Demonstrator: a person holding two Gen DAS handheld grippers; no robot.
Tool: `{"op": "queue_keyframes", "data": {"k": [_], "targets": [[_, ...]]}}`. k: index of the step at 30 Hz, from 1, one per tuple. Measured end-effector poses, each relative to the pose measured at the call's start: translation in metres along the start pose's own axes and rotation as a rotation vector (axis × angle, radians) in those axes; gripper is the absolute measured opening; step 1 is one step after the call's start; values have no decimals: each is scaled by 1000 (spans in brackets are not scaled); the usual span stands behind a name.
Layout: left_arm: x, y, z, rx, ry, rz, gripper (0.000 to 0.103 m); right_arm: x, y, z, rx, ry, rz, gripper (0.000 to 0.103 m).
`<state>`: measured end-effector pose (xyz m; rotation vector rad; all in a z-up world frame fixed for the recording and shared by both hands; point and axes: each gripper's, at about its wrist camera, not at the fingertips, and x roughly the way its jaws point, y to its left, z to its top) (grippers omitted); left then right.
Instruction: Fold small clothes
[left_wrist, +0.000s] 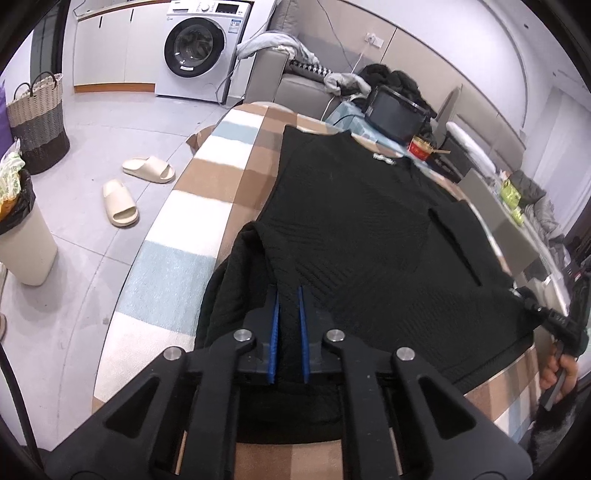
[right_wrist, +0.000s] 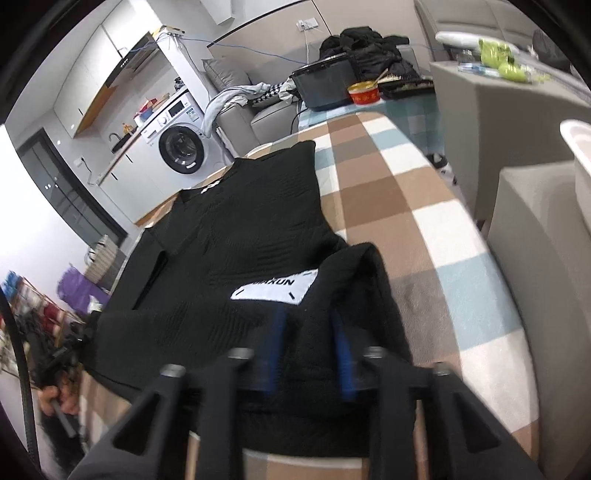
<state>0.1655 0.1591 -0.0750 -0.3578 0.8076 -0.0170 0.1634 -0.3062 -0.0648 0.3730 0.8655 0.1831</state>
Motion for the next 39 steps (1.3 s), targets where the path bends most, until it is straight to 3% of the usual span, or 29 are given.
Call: {"op": "queue_keyframes", "data": {"k": [4, 13, 17, 21, 24, 27, 39], "targets": [[-12, -1, 11, -12, -44, -35, 6, -12, 6, 11, -11, -71, 14, 7], [-15, -4, 53, -39, -115, -71, 6, -22, 20, 55, 6, -207, 23, 6], [15, 12, 70, -138, -39, -82, 6, 4, 11, 70, 106, -167, -11, 10], [33, 26, 64, -196, 39, -77, 8, 30, -5, 69, 172, -27, -23, 17], [30, 27, 55, -182, 46, -92, 18, 31, -15, 57, 199, 24, 55, 32], [27, 24, 44, -159, 65, -88, 29, 26, -19, 46, 208, 39, 80, 39], [12, 22, 17, -123, 109, -73, 29, 9, -21, 21, 198, 72, 118, 40]]}}
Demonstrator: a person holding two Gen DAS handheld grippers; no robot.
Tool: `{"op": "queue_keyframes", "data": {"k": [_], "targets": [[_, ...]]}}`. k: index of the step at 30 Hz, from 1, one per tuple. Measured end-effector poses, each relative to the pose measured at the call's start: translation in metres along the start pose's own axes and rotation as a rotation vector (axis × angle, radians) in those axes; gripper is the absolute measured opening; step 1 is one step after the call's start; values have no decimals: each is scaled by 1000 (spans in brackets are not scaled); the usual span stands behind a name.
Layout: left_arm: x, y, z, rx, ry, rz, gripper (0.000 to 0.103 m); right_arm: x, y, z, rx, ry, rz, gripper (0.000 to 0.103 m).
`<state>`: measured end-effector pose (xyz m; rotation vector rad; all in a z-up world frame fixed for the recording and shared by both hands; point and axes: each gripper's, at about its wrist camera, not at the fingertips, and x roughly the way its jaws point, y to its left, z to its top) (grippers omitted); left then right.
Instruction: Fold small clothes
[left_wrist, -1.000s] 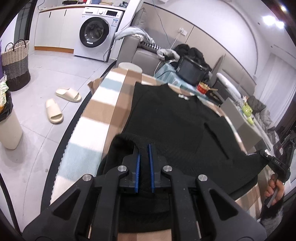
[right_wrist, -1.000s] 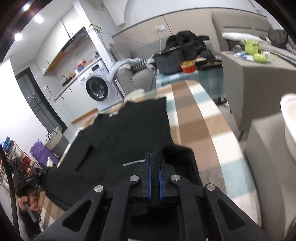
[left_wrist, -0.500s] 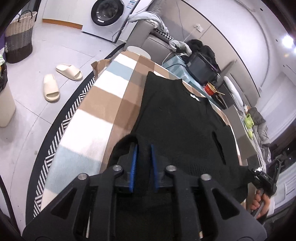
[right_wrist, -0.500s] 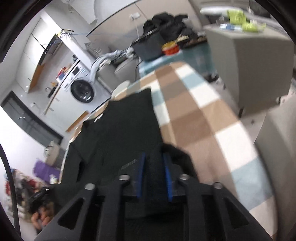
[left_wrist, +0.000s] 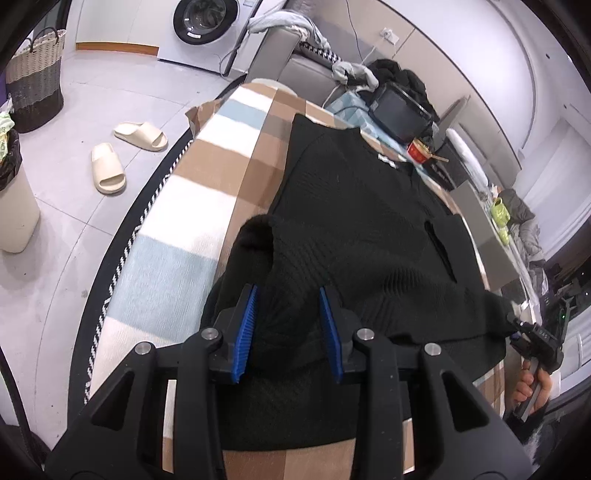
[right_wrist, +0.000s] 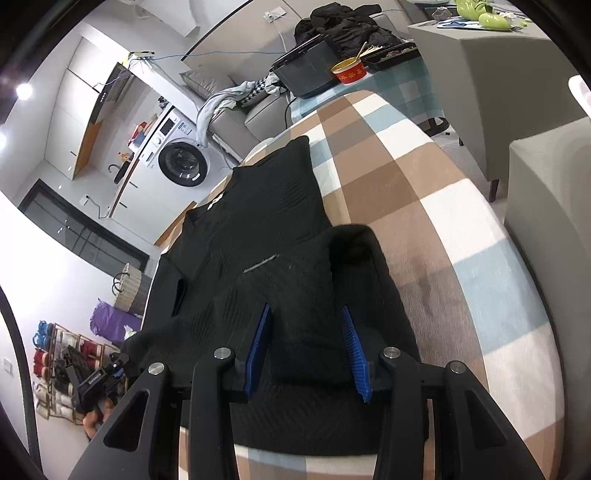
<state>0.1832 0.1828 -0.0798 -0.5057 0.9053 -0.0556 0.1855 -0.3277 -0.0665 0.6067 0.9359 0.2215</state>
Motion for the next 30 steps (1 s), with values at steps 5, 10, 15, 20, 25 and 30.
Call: {"op": "queue_keyframes", "data": {"k": [5, 10, 15, 20, 25, 30], "targets": [[-5, 0, -11, 11, 15, -9, 29, -6, -2, -7, -2, 4, 19, 41], [-10, 0, -22, 28, 39, 1, 32, -6, -3, -13, -18, 33, 17, 43], [-10, -3, -26, 53, 42, 20, 33, -5, -4, -18, -49, 54, 17, 43], [-9, -4, -21, 52, 25, 27, 33, 1, -2, -18, -83, 81, 17, 45], [-5, -5, -12, 39, -7, 16, 31, 6, 3, -15, -117, 54, 13, 44], [-9, -11, -3, 51, -69, -3, 12, 5, 13, -12, -168, -16, 7, 16]]}}
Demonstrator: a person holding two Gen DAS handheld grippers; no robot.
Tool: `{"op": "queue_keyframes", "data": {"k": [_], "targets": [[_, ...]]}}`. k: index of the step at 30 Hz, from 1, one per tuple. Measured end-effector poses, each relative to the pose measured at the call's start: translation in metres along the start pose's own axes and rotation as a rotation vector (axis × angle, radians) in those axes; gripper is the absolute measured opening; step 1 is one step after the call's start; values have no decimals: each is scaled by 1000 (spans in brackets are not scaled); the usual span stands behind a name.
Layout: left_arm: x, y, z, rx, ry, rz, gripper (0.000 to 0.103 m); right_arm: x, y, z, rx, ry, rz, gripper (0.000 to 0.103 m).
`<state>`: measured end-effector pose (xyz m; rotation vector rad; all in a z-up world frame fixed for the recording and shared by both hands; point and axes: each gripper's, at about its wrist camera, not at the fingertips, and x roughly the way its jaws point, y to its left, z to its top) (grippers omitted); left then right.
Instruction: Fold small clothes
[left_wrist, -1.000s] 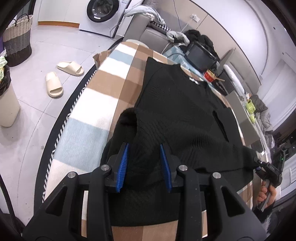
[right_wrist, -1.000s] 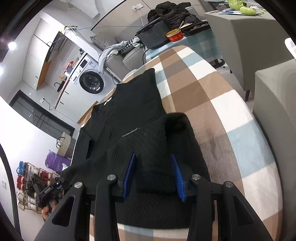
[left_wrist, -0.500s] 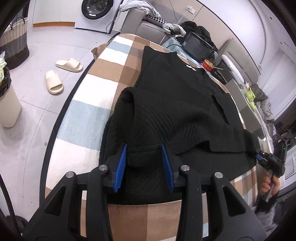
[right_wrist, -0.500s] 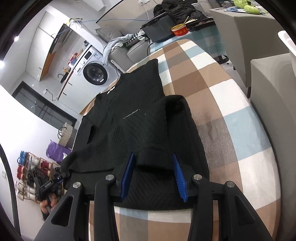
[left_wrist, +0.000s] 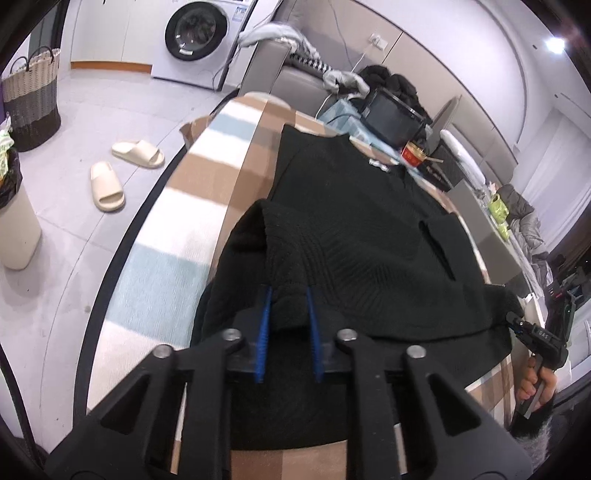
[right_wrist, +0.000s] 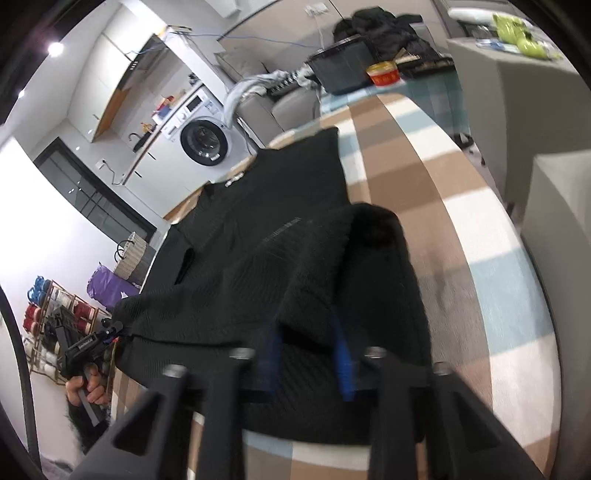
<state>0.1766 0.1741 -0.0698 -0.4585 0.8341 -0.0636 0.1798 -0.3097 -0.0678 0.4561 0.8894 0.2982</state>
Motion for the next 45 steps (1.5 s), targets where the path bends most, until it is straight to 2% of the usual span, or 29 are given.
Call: {"op": "queue_keyframes", "data": {"k": [4, 8, 15, 21, 23, 25, 27, 29, 30, 31, 32, 34, 39, 42, 44, 45], "targets": [[-5, -1, 9, -10, -34, -19, 11, -6, 7, 8, -25, -44, -13, 13], [-17, -5, 18, -16, -73, -52, 10, -15, 11, 17, -23, -81, 17, 13], [-35, -18, 40, 2, -152, -83, 9, -26, 22, 38, 14, -198, 72, 13], [-35, -21, 68, 3, -196, -83, 6, -15, 29, 67, 45, -256, 55, 13], [-28, -17, 78, -16, -203, -82, 6, -6, 28, 78, 63, -258, 31, 13], [-16, -10, 86, -52, -202, -82, 6, 6, 29, 87, 69, -246, -39, 13], [4, -2, 92, -73, -170, -41, 6, 21, 27, 95, 84, -226, -90, 14], [17, 7, 92, -96, -140, 3, 7, 32, 18, 99, 117, -190, -107, 22], [23, 12, 92, -110, -121, 12, 9, 35, 13, 100, 142, -178, -117, 30], [26, 17, 91, -126, -100, 21, 17, 35, 9, 99, 150, -178, -114, 35], [25, 22, 89, -140, -93, 37, 23, 33, 7, 97, 148, -181, -111, 37], [17, 27, 83, -136, -123, 59, 30, 28, 4, 92, 128, -185, -115, 42], [3, 33, 70, -107, -130, 118, 33, 21, -6, 84, 112, -151, -118, 42], [-3, 34, 60, -87, -124, 117, 33, 24, -7, 84, 110, -141, -106, 42], [-5, 33, 55, -84, -111, 118, 33, 29, -4, 84, 101, -121, -104, 38], [-5, 33, 52, -86, -100, 112, 33, 31, -2, 83, 100, -116, -98, 32]]}}
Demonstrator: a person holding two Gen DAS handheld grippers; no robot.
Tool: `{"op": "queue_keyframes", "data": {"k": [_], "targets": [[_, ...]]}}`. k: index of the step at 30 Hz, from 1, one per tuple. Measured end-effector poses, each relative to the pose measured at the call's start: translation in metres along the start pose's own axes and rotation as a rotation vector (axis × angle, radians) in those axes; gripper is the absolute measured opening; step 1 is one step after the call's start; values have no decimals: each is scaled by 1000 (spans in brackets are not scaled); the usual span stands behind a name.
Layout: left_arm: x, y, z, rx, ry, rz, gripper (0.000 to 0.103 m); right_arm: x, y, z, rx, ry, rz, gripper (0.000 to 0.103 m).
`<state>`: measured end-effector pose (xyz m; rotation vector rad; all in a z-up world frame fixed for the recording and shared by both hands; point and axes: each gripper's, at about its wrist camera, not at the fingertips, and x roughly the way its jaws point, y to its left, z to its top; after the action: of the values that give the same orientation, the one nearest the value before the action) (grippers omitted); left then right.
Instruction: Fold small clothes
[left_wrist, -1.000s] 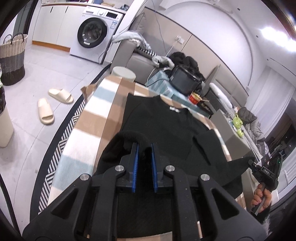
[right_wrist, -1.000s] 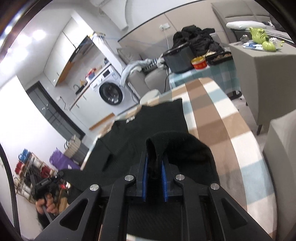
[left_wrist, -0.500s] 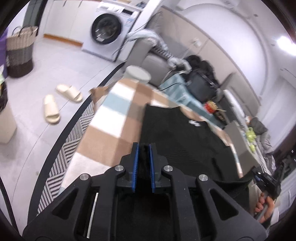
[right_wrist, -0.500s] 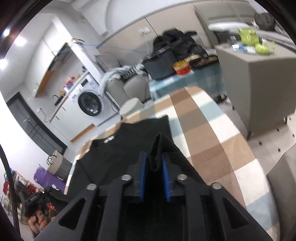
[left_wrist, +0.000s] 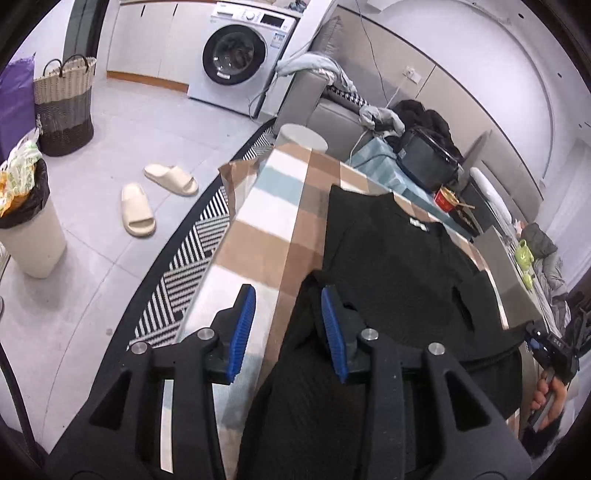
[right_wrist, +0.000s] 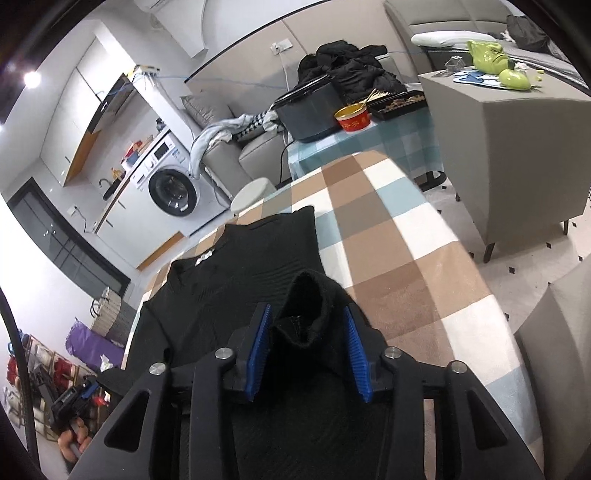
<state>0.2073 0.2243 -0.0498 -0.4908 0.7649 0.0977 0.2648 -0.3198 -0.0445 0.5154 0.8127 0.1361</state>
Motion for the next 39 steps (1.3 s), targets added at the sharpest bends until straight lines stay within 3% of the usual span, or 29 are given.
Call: {"op": "queue_keyframes", "data": {"k": [3, 7, 10, 14, 18, 19, 20, 22, 23, 25, 33, 35, 36, 37, 39], "targets": [[2, -2, -9, 0, 28, -42, 33, 9, 5, -5, -2, 24, 13, 25], [6, -10, -12, -12, 36, -92, 34, 11, 8, -11, 1, 53, 12, 25], [6, -12, -11, -33, 42, -108, 39, 8, 7, -14, -4, 59, 10, 25], [6, -19, -11, -1, 38, -115, 61, 6, 1, -17, -8, 60, 6, 27], [22, -27, -8, 3, 69, -125, 61, 16, -5, -16, 18, 79, 6, 30], [29, -30, -6, -4, 71, -124, 56, 20, -6, -16, 26, 83, 2, 30], [34, -31, -4, -11, 77, -118, 37, 21, -6, -16, 31, 85, 1, 30], [45, -35, -1, -17, 86, -125, 10, 26, -9, -14, 57, 77, 5, 30], [47, -38, 1, -8, 79, -128, 6, 27, -9, -12, 62, 74, 4, 26], [47, -43, 5, 8, 55, -134, 4, 27, -9, -8, 76, 55, 8, 14], [43, -48, 40, -20, -19, -169, 4, 30, -3, 18, 155, 8, 108, 12], [54, -45, 47, -40, 0, -158, 4, 42, -2, 26, 171, 39, 89, 21], [59, -42, 49, -58, 13, -158, 5, 46, -3, 28, 179, 61, 77, 42], [65, -37, 50, -83, 25, -151, 8, 48, -4, 29, 187, 71, 67, 51], [75, -28, 53, -109, 57, -114, 24, 41, -4, 30, 159, 60, 82, 51]]}}
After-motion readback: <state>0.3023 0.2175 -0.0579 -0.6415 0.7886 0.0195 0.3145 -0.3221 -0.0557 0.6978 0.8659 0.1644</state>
